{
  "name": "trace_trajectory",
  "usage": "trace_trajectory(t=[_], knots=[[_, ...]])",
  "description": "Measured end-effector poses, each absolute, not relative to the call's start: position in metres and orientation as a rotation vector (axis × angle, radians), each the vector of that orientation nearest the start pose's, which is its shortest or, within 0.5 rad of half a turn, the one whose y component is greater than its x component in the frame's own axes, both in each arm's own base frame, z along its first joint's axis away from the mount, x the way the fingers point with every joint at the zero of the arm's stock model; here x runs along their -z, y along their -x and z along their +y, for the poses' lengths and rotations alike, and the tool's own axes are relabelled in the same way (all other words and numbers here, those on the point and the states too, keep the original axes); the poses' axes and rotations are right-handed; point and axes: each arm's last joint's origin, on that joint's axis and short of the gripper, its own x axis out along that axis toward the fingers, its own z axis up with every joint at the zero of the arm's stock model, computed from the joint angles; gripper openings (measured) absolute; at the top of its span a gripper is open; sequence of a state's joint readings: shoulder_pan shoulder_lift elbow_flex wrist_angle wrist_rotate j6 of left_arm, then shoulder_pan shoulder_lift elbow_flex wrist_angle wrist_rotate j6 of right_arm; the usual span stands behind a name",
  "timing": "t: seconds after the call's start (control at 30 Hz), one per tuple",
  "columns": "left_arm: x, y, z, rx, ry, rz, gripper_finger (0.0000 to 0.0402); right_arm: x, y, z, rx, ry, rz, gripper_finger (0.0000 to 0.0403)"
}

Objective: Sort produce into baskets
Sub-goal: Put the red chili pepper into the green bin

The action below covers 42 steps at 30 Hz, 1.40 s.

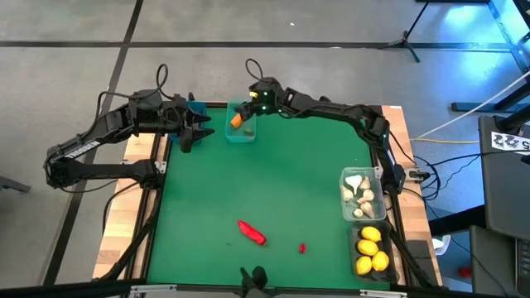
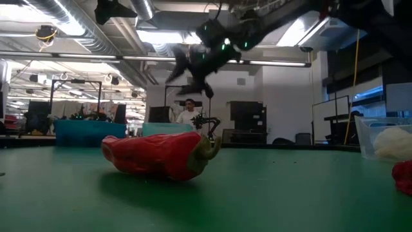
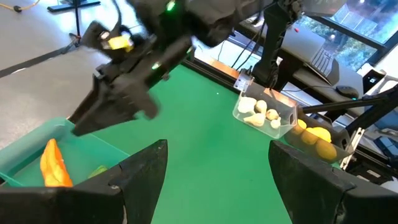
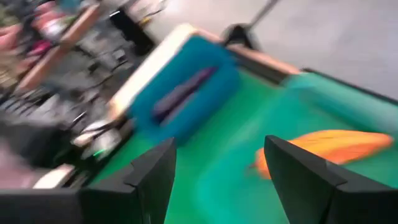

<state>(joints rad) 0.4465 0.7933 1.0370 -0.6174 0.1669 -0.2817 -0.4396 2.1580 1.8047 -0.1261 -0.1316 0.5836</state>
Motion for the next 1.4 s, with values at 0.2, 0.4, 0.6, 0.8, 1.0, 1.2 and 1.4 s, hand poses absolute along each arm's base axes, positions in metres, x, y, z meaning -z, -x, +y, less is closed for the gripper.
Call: trace_trajectory(t=[0.2, 0.4, 0.6, 0.8, 1.0, 1.2, 1.4], knots=[[-0.374, -0.135, 0.059, -0.326, 0.39, 0.317, 0.0276, -0.309, -0.441, -0.184, 0.259, -0.6, 0.479, 0.0227], [-0.374, -0.135, 0.059, -0.325, 0.39, 0.317, 0.0276, -0.346, -0.412, -0.108, 0.142, -0.502, 0.833, 0.0217], [-0.374, -0.135, 0.059, -0.325, 0.39, 0.317, 0.0276, -0.35, -0.379, 0.012, 0.163, -0.364, 1.186, 0.0216], [-0.374, -0.135, 0.059, -0.325, 0.39, 0.318, 0.0276, -0.336, -0.348, 0.133, 0.267, -0.333, 1.246, 0.0216], [-0.374, -0.135, 0.059, -0.325, 0.39, 0.318, 0.0276, -0.299, -0.327, 0.209, 0.357, -0.548, 1.159, 0.0216], [-0.374, -0.135, 0.059, -0.324, 0.39, 0.318, 0.0276, -0.245, -0.319, 0.244, 0.382, -0.63, 1.145, 0.022], [-0.374, -0.135, 0.059, -0.325, 0.391, 0.319, 0.0276, -0.208, -0.321, 0.251, 0.414, -0.653, 1.26, 0.0273]])
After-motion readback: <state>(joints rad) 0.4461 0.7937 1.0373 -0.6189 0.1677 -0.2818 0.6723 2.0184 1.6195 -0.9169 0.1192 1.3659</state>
